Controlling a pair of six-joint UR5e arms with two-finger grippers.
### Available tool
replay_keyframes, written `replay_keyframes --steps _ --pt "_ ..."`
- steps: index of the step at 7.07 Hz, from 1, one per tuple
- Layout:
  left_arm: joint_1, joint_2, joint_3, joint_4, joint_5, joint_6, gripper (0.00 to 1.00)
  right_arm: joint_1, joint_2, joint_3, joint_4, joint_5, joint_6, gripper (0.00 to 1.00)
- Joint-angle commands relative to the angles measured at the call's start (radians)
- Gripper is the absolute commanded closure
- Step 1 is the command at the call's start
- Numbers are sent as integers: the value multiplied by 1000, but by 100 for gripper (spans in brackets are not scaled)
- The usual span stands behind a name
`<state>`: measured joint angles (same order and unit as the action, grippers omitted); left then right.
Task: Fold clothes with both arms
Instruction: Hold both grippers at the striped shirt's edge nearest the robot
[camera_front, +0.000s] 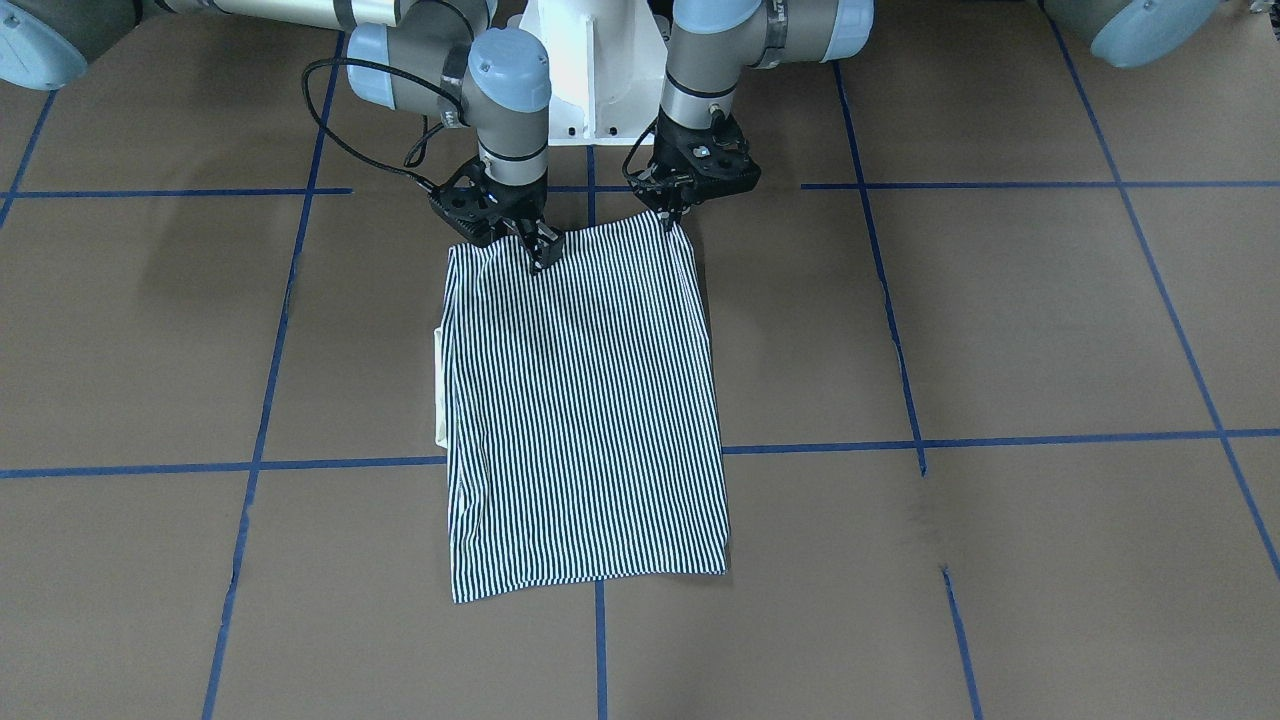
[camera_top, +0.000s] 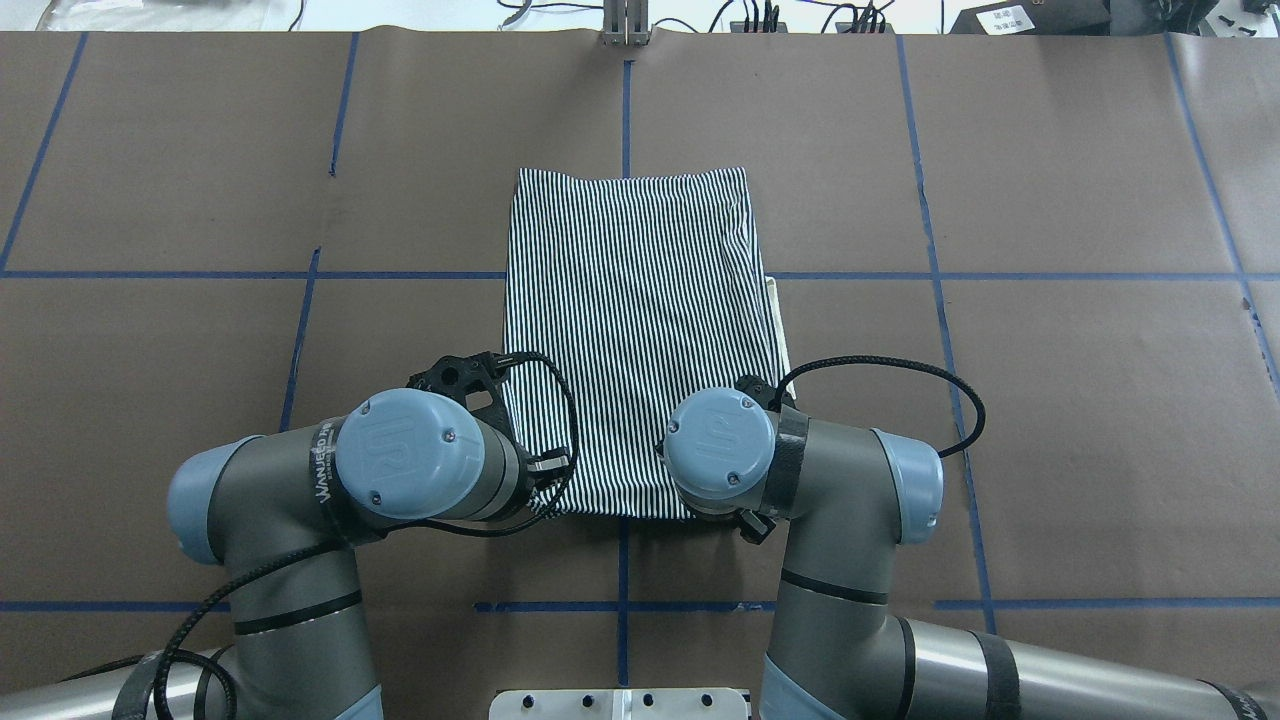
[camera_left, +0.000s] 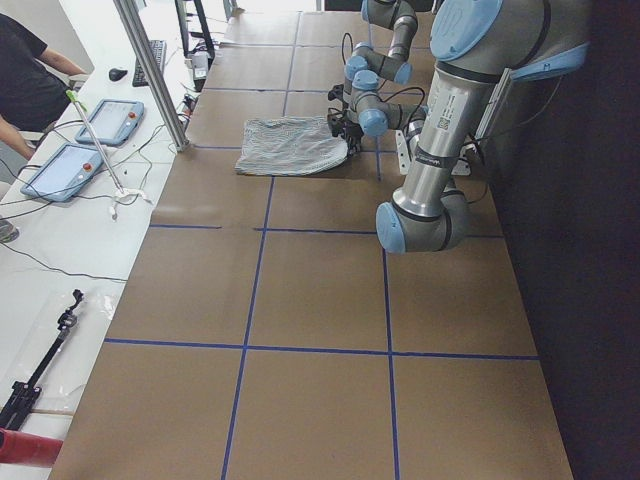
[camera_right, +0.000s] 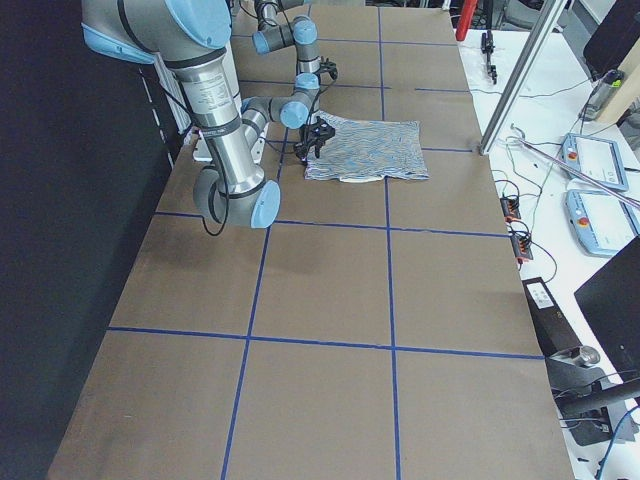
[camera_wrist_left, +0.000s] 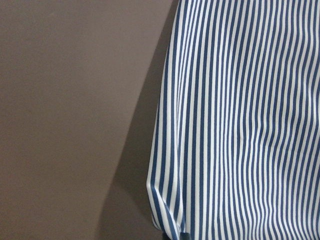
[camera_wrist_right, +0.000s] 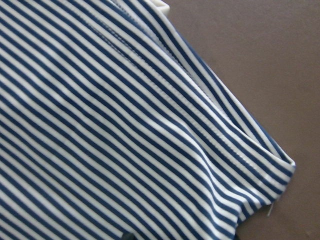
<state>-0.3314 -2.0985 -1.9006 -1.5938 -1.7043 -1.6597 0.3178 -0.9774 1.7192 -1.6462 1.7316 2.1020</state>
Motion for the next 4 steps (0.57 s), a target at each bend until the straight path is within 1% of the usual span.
replay_keyframes --steps 1,4 --pt "0 0 0 0 0 0 100 9 2 22 -3 -3 3 100" --pt "0 -2 1 0 2 0 100 26 3 23 -3 8 -3 100"
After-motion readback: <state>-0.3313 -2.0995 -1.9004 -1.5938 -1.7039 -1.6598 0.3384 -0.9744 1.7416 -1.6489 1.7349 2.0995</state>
